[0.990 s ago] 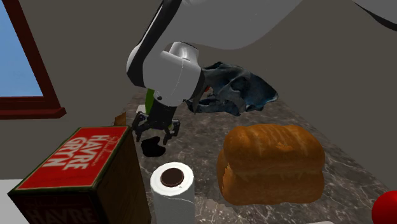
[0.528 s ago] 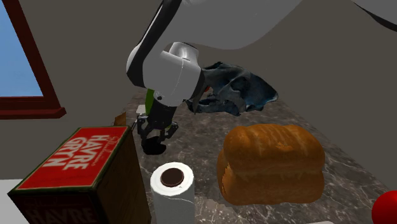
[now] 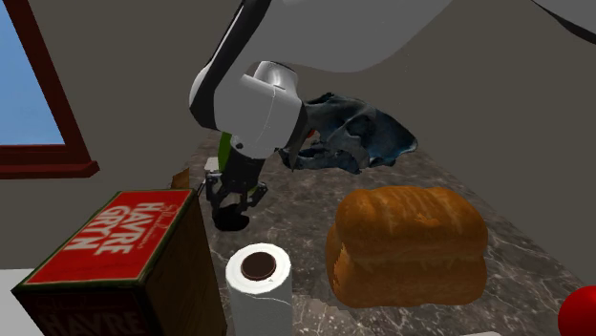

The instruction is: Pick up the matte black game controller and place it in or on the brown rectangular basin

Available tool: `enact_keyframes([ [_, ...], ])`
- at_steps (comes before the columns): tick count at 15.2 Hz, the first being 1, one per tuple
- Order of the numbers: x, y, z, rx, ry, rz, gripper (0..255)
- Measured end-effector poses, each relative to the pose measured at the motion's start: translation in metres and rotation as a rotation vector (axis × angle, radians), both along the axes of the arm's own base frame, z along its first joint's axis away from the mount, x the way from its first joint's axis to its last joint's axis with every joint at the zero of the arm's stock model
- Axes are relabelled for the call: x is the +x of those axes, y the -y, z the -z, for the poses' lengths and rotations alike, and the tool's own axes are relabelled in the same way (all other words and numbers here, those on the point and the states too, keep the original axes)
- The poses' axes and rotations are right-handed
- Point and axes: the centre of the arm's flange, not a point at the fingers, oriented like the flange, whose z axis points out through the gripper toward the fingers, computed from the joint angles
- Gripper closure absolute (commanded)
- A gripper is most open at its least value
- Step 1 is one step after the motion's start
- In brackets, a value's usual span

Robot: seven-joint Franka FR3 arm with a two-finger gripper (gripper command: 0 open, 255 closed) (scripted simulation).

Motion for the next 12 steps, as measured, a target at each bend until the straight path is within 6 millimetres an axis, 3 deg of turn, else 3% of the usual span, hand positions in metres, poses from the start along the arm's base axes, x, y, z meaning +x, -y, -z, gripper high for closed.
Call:
enact_keyframes([
  [12, 0.001, 0.000, -0.061, 0.000, 0.001, 0.000, 255],
])
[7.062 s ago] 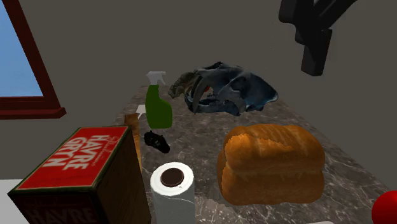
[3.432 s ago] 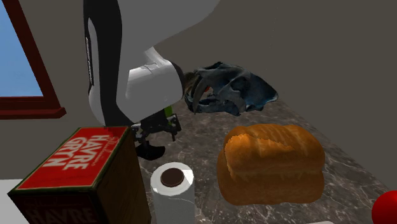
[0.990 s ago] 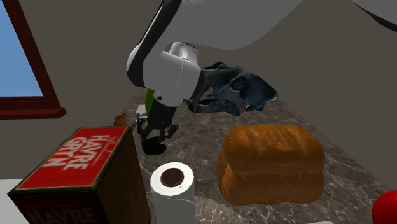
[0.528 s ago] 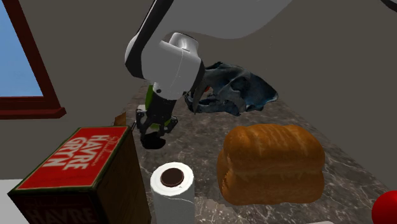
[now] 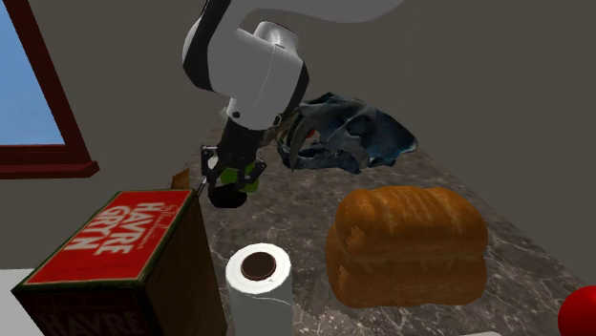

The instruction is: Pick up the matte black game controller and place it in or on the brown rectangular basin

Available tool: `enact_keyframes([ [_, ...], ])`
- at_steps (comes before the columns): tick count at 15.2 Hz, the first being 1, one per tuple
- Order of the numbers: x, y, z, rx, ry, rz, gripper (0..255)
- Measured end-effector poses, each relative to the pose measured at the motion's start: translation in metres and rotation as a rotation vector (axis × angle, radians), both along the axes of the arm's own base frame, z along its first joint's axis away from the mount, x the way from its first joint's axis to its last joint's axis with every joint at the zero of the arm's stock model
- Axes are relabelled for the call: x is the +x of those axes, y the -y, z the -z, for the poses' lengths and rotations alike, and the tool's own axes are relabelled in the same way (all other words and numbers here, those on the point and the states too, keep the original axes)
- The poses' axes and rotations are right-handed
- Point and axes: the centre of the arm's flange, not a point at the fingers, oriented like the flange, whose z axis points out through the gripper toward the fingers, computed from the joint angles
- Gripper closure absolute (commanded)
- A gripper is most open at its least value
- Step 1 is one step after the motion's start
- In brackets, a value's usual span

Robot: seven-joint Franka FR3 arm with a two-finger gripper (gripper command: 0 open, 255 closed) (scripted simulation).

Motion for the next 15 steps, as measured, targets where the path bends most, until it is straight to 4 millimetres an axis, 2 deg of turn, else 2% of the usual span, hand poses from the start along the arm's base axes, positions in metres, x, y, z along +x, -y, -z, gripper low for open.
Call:
enact_keyframes([
  [15, -0.001, 0.000, -0.079, 0.000, 0.000, 0.000, 255],
])
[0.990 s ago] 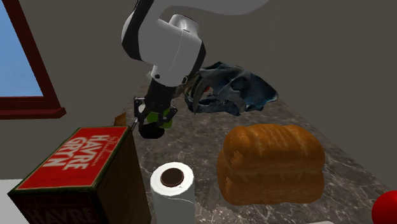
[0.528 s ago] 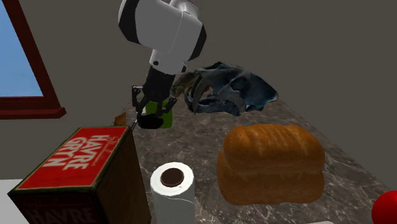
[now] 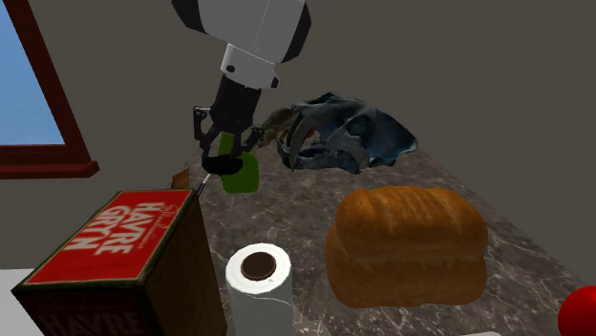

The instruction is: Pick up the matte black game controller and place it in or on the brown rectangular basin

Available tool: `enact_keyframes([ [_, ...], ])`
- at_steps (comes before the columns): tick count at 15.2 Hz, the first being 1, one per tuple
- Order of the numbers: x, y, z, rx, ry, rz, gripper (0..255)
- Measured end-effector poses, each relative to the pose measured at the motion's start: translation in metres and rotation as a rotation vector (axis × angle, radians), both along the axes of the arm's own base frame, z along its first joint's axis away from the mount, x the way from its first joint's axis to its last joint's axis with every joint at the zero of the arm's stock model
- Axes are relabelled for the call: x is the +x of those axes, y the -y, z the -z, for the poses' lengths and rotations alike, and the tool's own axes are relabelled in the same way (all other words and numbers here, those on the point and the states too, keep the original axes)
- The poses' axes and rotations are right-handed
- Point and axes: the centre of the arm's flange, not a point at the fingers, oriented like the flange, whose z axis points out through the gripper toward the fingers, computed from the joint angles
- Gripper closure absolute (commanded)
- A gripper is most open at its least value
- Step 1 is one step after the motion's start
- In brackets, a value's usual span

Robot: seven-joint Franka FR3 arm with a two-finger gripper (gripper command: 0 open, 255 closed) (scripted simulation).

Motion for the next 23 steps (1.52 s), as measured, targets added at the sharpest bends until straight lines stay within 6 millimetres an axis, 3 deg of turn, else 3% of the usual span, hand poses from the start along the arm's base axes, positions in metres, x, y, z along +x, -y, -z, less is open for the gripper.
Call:
enact_keyframes([
  [9, -0.004, -0.004, -0.043, 0.000, 0.000, 0.000, 255],
  [13, -0.030, -0.037, -0.049, 0.000, 0.000, -0.001, 255],
  [20, -0.087, -0.115, -0.062, 0.000, 0.000, -0.001, 255],
  [23, -0.093, -0.122, -0.050, 0.000, 0.000, -0.001, 255],
])
